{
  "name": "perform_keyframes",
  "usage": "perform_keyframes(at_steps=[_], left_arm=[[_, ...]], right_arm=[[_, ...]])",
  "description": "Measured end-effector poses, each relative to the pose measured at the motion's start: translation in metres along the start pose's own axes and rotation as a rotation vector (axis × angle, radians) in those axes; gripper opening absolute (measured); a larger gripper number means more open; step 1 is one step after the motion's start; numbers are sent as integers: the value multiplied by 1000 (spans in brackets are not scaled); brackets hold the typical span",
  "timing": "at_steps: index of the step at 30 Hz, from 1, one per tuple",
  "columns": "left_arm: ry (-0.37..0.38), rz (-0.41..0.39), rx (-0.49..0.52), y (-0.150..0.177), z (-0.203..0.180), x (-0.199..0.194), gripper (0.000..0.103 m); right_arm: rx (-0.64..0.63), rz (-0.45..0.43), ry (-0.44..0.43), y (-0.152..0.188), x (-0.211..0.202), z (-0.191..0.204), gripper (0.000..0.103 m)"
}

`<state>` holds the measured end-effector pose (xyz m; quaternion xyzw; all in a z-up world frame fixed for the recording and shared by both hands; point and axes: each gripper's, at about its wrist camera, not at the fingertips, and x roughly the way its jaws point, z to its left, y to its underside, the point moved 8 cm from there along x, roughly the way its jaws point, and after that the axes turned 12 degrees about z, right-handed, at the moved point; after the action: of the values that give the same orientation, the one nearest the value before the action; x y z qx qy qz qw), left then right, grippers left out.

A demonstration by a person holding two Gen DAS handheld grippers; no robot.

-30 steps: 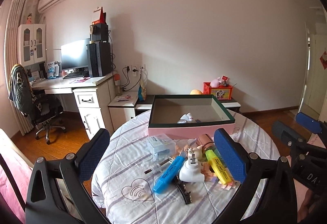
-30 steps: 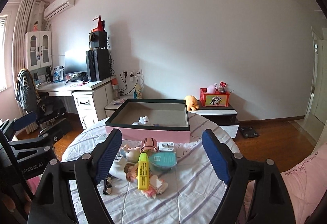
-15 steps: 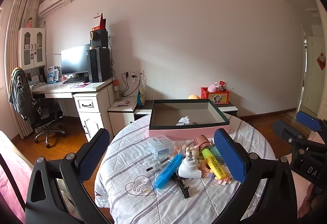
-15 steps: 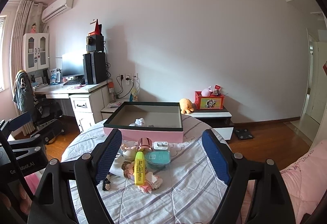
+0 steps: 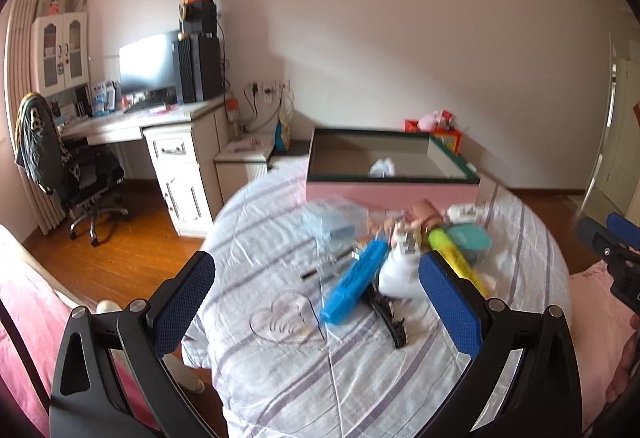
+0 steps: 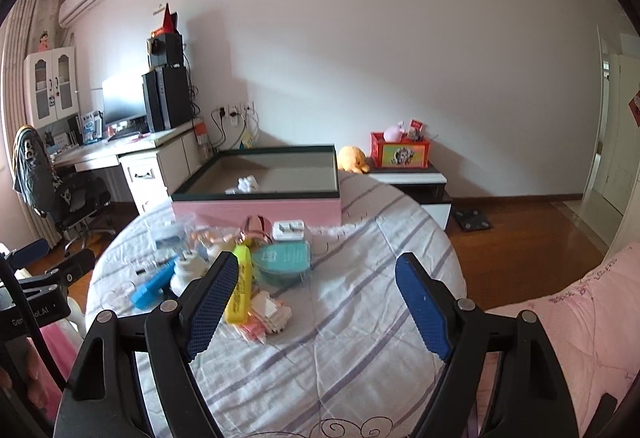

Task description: Organize rigid objects

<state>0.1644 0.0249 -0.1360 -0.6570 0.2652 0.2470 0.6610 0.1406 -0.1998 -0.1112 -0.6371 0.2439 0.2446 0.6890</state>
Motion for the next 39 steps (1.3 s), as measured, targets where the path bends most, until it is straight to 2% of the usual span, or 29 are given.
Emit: perform_keyframes(at_steps=[6,10,16,18,23,25,27,31,32,33,34,35,39], left_arm=[[-29,120,12,25,3,47,103],[-43,161,-1,31,11,68,103],[0,212,56,34,-4,99,101],[2,225,66,33,-7,110,95],[91,248,37,24,-9,122,68],[113,254,50,23,-13,124,64],[98,243,67,21,-15,124,64],[115,244,82,17,-20,128,63],[114,241,93,16,-21,129,60],[121,238,100,15,-23,129,55],[145,239,102,15,-26,128,38],[182,242,110,17,-30,125,27],[187,230,120,22,-33,117,21]], right_arm=[[30,92,-4,19,36,-14,82],[42,134,-17,25,57,-17,82],[37,172,-29,28,78,-15,82],[39,180,-28,28,83,-16,82],[44,197,-30,25,93,-16,82],[46,199,-34,24,96,-15,82],[42,198,-37,22,99,-13,82],[37,209,-50,19,106,-10,82],[38,212,-54,18,108,-10,82],[39,220,-51,18,110,-9,82],[39,228,-52,19,111,-9,82],[38,234,-62,20,112,-8,82],[36,258,-82,24,115,-3,82]])
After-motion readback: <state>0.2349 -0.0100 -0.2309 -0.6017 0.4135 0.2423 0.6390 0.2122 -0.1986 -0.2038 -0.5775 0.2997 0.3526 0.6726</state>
